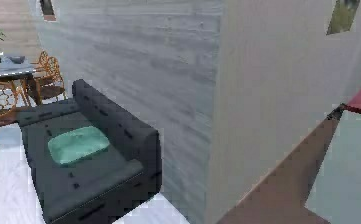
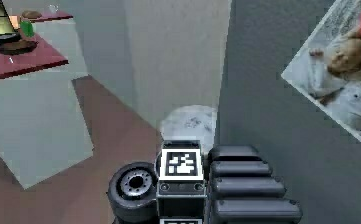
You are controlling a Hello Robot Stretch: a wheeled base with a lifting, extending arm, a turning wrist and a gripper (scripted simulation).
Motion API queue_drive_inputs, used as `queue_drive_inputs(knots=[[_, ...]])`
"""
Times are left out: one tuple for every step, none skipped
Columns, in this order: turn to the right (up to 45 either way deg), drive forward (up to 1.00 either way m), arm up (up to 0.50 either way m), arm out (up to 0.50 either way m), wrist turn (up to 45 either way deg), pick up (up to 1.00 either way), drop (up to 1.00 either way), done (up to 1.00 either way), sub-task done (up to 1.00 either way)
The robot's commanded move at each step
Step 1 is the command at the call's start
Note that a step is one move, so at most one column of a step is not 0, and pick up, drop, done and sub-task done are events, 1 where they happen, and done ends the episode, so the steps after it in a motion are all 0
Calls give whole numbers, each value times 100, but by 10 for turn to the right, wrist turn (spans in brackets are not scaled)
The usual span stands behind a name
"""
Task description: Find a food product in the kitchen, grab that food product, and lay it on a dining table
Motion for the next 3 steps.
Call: queue_drive_inputs(knots=[[-450,0,0,0,0,0,0,0,0],[0,15,0,0,0,0,0,0,0],[-450,0,0,0,0,0,0,0,0]])
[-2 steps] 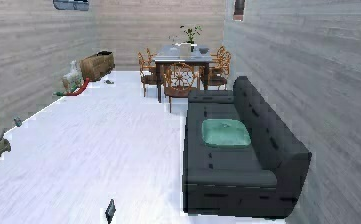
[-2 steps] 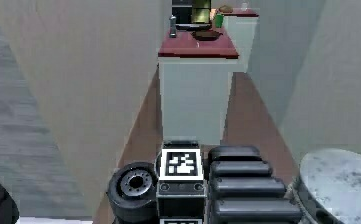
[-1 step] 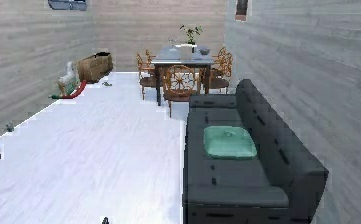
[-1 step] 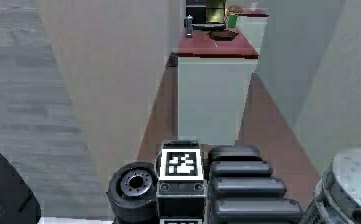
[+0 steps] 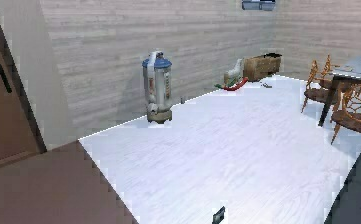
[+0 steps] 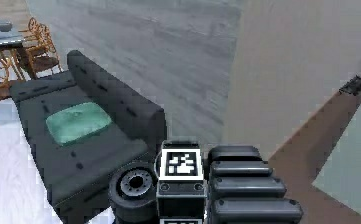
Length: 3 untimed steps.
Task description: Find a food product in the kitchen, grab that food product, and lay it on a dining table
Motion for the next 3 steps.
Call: queue_drive_inputs(knots=[[-30,0,0,0,0,0,0,0,0],[0,70,0,0,0,0,0,0,0],[-30,0,0,0,0,0,0,0,0]])
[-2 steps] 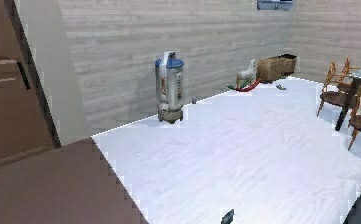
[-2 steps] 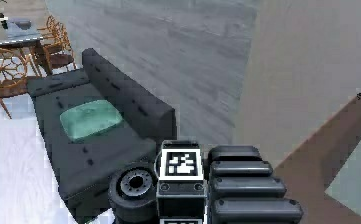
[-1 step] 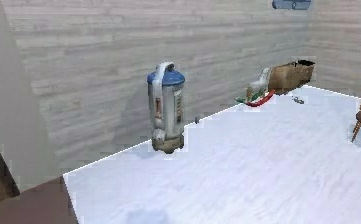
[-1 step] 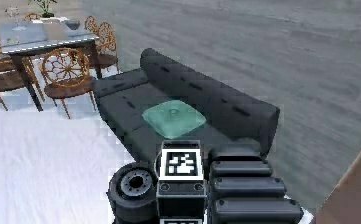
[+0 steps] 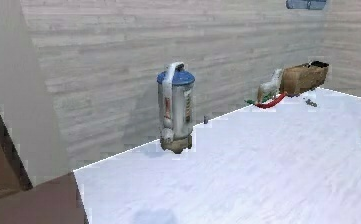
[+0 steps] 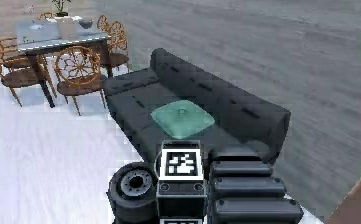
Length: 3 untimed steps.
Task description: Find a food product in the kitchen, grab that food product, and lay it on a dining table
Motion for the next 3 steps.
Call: queue_drive_inputs(knots=[[-420,0,0,0,0,0,0,0,0],[0,30,0,0,0,0,0,0,0],[420,0,0,0,0,0,0,0,0]])
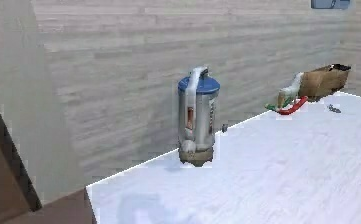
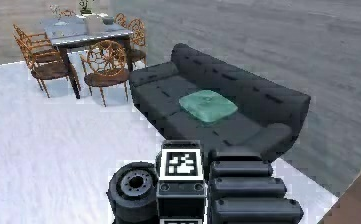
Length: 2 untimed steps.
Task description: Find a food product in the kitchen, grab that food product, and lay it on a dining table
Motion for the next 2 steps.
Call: queue_drive_inputs(knots=[[0,55,0,0,0,0,0,0,0],[450,0,0,0,0,0,0,0,0]])
